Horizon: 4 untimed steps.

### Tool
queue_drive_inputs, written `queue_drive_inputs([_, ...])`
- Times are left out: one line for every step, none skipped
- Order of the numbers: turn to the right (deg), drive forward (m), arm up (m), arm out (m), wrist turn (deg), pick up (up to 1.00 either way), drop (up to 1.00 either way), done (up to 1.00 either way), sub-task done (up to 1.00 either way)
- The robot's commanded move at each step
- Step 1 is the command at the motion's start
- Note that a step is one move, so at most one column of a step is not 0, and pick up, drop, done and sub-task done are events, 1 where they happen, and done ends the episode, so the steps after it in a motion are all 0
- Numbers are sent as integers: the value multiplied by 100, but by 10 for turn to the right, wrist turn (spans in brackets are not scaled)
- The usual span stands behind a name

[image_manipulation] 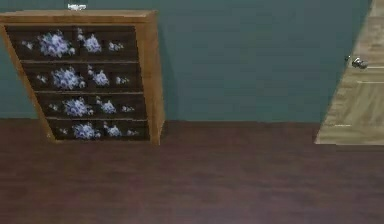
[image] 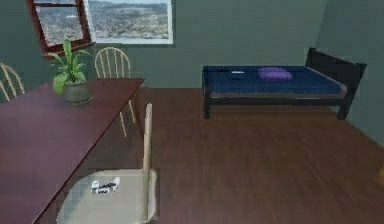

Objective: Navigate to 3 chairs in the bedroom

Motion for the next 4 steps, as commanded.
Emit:
queue_drive_inputs([-240,0,0,0,0,0,0,0,0])
queue_drive_inputs([0,0,0,0,0,0,0,0,100])
queue_drive_inputs([450,0,0,0,0,0,0,0,0])
queue_drive_inputs([240,0,0,0,0,0,0,0,0])
